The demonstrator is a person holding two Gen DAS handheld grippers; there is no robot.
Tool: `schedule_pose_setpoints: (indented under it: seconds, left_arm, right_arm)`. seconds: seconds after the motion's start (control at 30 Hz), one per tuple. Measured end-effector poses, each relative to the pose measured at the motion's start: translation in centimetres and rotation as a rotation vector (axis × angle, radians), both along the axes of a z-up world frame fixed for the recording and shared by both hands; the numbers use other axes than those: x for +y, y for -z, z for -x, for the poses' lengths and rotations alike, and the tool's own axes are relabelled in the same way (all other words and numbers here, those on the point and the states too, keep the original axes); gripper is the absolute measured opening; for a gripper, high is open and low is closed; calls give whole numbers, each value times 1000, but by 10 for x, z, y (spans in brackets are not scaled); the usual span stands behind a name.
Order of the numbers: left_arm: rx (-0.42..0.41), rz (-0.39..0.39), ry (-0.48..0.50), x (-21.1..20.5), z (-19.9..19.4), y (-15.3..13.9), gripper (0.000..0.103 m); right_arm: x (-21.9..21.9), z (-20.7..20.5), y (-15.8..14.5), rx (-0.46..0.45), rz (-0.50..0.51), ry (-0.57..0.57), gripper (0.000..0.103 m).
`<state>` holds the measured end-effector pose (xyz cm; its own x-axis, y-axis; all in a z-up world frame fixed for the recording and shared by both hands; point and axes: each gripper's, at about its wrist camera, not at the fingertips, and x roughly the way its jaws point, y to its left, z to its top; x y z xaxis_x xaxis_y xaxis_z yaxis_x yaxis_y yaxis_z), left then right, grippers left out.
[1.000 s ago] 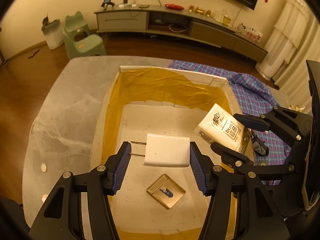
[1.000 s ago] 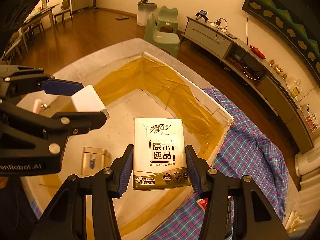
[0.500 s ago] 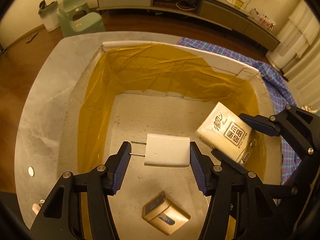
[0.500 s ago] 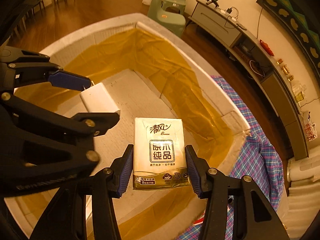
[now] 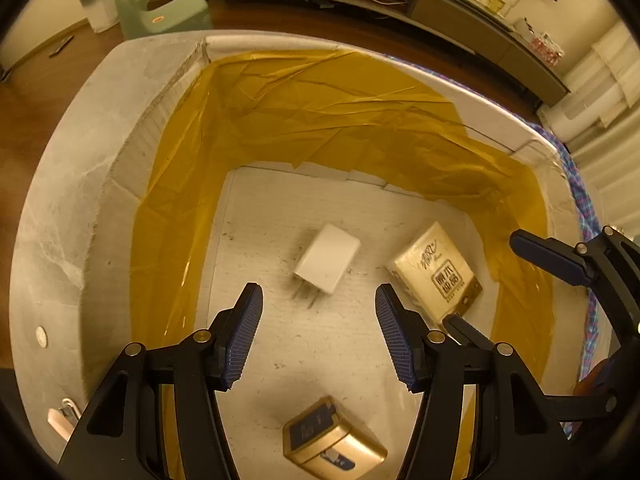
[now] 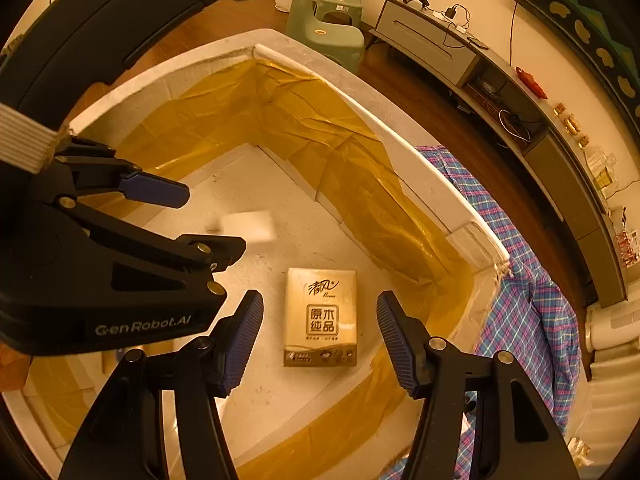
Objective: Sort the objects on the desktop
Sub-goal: 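Open the right tool to drop the tissue pack while the left releases the charger, then withdraw both tools from the bin back over the plaid cloth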
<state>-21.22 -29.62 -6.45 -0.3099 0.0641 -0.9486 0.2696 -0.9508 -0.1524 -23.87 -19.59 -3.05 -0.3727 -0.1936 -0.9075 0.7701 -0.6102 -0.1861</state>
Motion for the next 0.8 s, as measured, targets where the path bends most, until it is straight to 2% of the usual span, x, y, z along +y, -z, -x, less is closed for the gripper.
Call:
schedule_pose_setpoints:
  seconds: [0.2, 0.47, 0.8]
  left_arm:
    - [7, 23, 18, 2, -23, -16, 62]
    - [67, 113, 82, 26, -72, -58, 62]
    - [159, 229, 158, 68, -131, -99, 62]
  right_arm:
    - [7, -22, -15, -9, 7, -21, 61]
    - [26, -62, -39, 4, 53, -44, 61]
    - [58, -130, -69, 84, 113, -84, 61]
